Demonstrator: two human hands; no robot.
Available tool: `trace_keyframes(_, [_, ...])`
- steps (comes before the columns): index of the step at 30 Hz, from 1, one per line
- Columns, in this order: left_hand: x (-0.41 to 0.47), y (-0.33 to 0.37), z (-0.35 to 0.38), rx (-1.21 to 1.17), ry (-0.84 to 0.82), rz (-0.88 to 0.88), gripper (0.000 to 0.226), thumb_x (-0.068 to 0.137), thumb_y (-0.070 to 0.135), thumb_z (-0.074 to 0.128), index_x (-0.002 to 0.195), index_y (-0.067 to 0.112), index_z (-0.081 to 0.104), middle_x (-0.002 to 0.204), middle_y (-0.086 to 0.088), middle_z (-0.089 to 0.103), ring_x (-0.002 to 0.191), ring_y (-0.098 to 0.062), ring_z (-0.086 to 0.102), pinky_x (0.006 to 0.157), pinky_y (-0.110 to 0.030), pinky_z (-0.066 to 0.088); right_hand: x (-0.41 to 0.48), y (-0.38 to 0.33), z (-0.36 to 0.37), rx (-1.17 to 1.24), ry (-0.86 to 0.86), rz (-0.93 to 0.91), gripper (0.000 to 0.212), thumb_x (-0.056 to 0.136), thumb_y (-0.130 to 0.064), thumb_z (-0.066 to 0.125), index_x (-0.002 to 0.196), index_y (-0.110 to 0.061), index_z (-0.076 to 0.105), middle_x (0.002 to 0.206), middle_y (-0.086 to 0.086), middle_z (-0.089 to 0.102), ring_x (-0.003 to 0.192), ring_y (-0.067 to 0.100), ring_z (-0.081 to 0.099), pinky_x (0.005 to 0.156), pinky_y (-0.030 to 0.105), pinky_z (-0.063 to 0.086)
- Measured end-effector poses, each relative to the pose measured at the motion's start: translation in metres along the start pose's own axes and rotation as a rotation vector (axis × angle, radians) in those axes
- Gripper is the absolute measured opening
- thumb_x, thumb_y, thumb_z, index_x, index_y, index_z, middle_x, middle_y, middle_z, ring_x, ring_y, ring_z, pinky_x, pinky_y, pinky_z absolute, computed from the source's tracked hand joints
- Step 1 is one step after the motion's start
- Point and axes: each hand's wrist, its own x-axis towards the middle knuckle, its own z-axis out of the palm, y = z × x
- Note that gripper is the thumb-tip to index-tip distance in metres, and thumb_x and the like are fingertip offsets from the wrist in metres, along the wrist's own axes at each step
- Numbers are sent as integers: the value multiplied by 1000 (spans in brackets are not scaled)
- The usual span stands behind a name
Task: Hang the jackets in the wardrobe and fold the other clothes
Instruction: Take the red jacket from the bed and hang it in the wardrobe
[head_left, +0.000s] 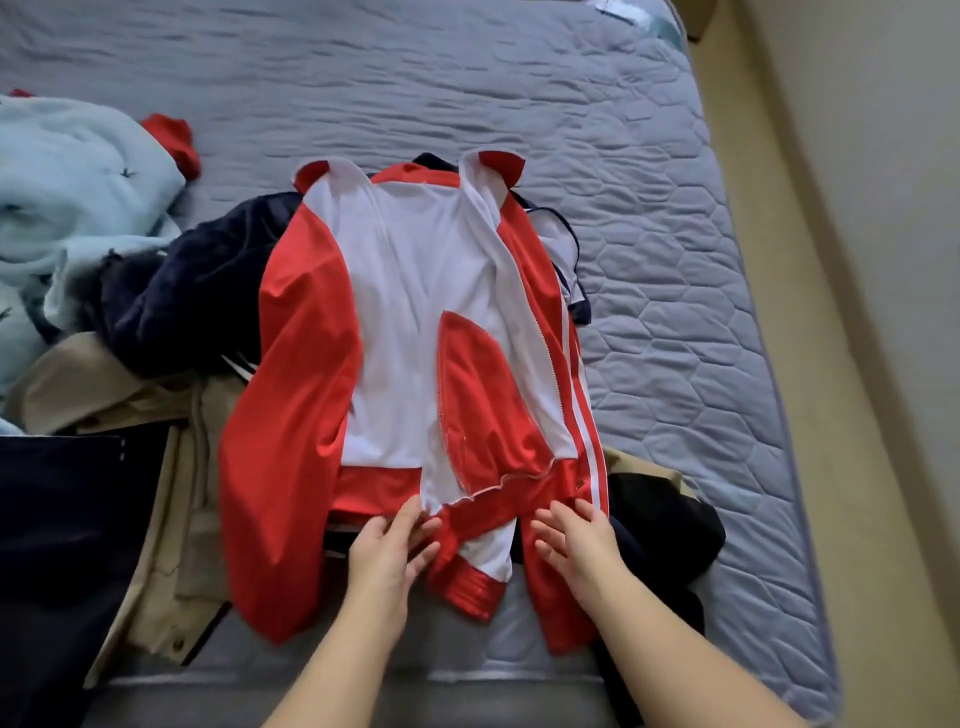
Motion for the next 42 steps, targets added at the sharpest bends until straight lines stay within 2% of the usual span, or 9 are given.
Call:
trace_keyframes(5, [13, 5, 5, 3, -55, 7, 20, 92, 22, 59, 86, 4, 66, 75, -2, 74, 60, -11, 69, 48, -21, 54, 17, -10, 13, 275, -47, 161, 17, 97, -17, 55, 110, -7, 54, 80, 5, 63, 57, 11, 61, 40, 18, 44])
trace_keyframes(8, [16, 10, 2, 54, -63, 9, 21, 94, 22, 56, 89, 4, 66, 75, -3, 74, 60, -12, 69, 47, -20, 52, 21, -15, 17, 390, -70, 208, 17, 98, -19, 53, 93, -4, 60, 73, 2, 68, 48, 6, 62, 37, 14, 42])
trace_keyframes(13, [12, 17, -5, 72, -91, 4, 21, 93, 22, 56, 93, 4, 67, 77, -5, 74, 60, -12, 69, 47, -19, 51, 18, -28, 16, 794, -135, 211, 42, 100, -37, 44, 97, 2, 58, 80, 13, 71, 53, 14, 68, 40, 17, 49])
trace_keyframes(17, [9, 22, -10, 80, -99, 21, 21, 93, 22, 56, 90, 5, 67, 76, -5, 74, 59, -12, 69, 48, -20, 52, 14, -37, 19, 912, -57, 103, 22, 101, -16, 39, 102, -1, 54, 89, 13, 63, 72, 19, 64, 49, 22, 55])
trace_keyframes(21, [2, 26, -18, 44, -91, 28, 20, 93, 22, 57, 89, 5, 67, 76, -5, 74, 59, -12, 69, 48, -20, 53, -5, -34, 27, 642, -37, -237, 24, 94, 9, 43, 107, -4, 58, 92, 12, 68, 77, 16, 70, 67, 24, 59])
trace_keyframes(25, [-5, 31, -26, 5, -75, 41, 16, 91, 21, 59, 90, 7, 67, 74, -4, 73, 56, -11, 67, 48, -20, 53, -31, 6, 30, -277, -159, -564, 38, 86, 11, 53, 83, -21, 73, 84, -4, 75, 81, 11, 68, 75, 25, 54])
trace_keyframes(31, [-5, 31, -35, 50, -37, 55, 13, 89, 20, 63, 83, 8, 64, 62, 3, 68, 47, -4, 58, 45, -18, 49, -36, 35, 40, -29, -114, -187, 7, 90, -11, 63, 94, -6, 67, 84, 19, 63, 76, 22, 64, 63, 27, 57])
trace_keyframes(36, [-3, 26, -36, 105, -56, 75, 17, 89, 23, 62, 83, 8, 67, 60, 3, 66, 48, -4, 56, 47, -17, 47, -42, 50, 57, 448, 22, 70, 30, 86, 5, 63, 111, -5, 50, 85, 13, 63, 79, 23, 63, 72, 34, 56])
trace_keyframes(42, [-5, 28, -33, 342, -147, 209, 16, 85, 17, 68, 70, 13, 72, 54, 2, 62, 50, -6, 52, 48, -15, 43, -55, 46, 62, 283, -328, 260, 9, 80, -5, 69, 84, -10, 62, 74, 4, 70, 61, 10, 67, 56, 22, 53])
